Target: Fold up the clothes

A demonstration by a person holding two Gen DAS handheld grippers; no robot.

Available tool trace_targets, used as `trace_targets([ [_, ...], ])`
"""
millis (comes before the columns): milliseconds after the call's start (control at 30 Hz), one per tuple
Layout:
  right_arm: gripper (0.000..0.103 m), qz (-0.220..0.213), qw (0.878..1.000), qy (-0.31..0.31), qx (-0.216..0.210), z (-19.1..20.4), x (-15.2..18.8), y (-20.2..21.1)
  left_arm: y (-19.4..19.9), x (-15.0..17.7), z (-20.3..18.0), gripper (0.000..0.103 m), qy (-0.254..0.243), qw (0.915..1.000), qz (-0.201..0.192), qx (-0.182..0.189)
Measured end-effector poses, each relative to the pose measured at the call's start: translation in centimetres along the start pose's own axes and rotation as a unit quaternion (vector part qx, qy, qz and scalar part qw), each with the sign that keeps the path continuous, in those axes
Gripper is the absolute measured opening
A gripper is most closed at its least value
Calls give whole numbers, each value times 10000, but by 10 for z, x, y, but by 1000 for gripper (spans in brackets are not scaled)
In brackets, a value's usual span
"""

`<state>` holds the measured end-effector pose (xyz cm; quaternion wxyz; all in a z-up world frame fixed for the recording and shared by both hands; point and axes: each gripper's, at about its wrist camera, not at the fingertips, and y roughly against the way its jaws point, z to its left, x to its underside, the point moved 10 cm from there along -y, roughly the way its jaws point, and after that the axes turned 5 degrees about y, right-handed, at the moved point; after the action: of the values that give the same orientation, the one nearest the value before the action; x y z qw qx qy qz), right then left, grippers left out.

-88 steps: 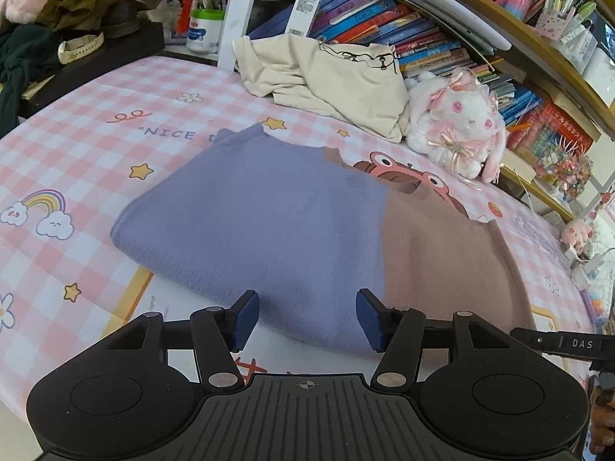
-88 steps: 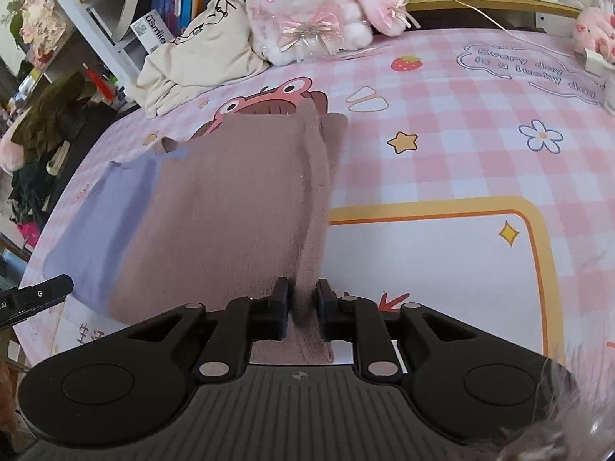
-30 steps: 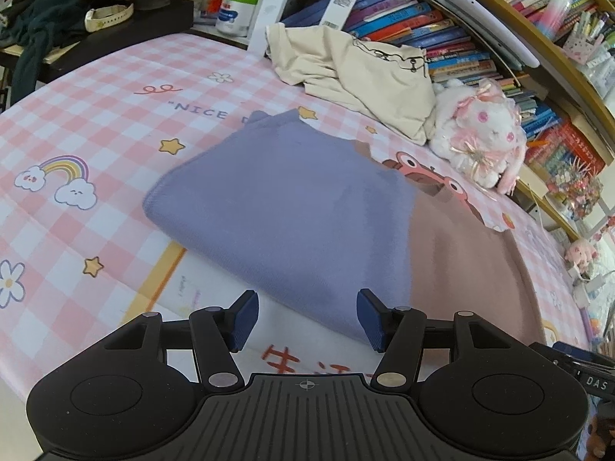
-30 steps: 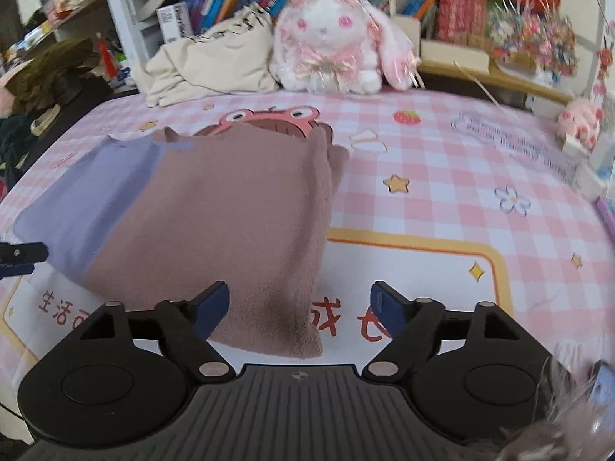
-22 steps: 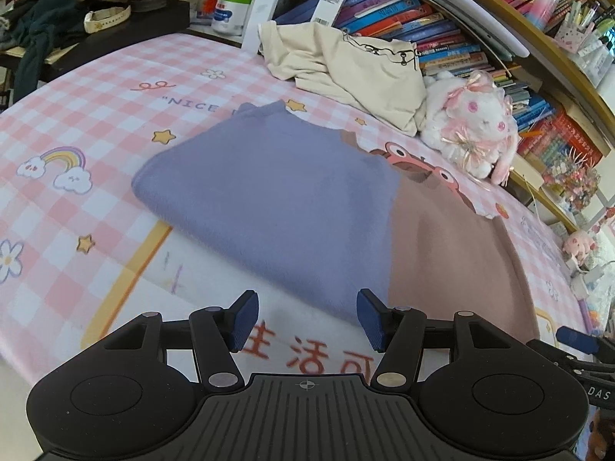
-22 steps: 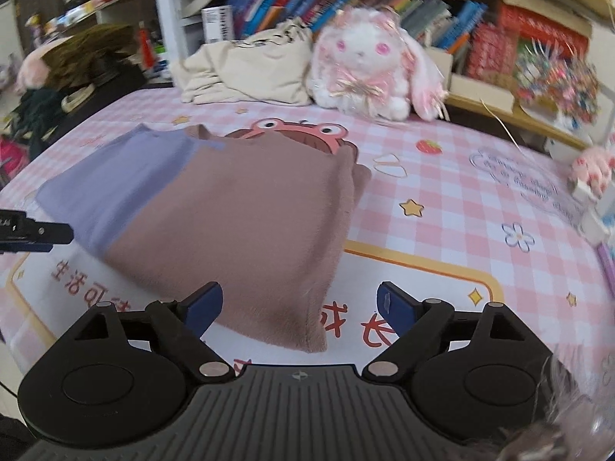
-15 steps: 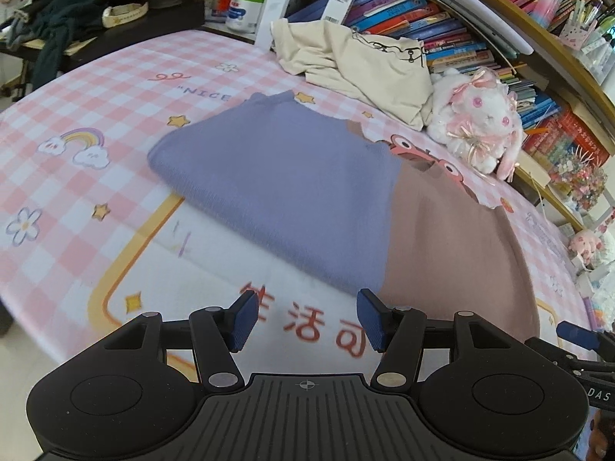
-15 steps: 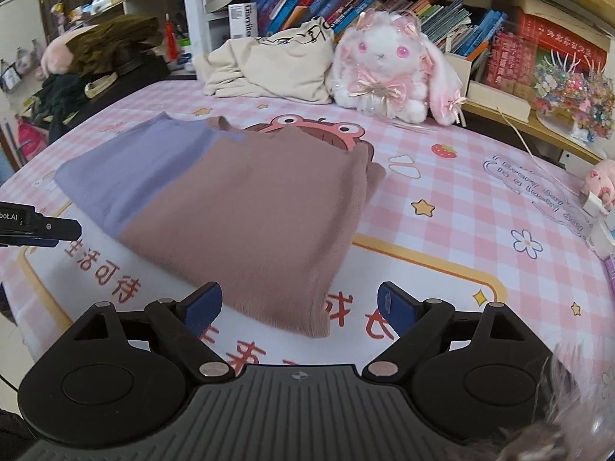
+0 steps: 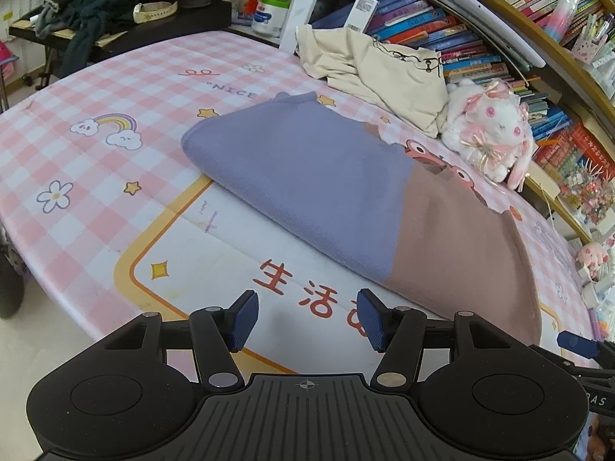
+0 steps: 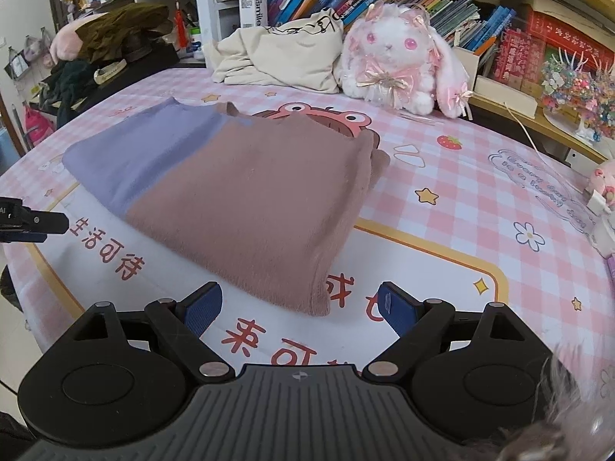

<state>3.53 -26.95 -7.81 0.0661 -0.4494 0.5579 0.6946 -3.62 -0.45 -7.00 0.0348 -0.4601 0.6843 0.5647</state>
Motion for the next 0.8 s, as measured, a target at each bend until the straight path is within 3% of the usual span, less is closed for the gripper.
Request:
trace_targets([
  [100,88,-9,9999,-42,101,2,-2,-1,-4,-5,6,63,17,10000,-25,36],
  [533,90,51,9977,-312,604,20,-7,3,-26,-31,45,63,826,9950,331,457],
  [800,90,66,9952,-500,835,33,-13,0,-38,-49,71,63,1708,9806,508,819],
])
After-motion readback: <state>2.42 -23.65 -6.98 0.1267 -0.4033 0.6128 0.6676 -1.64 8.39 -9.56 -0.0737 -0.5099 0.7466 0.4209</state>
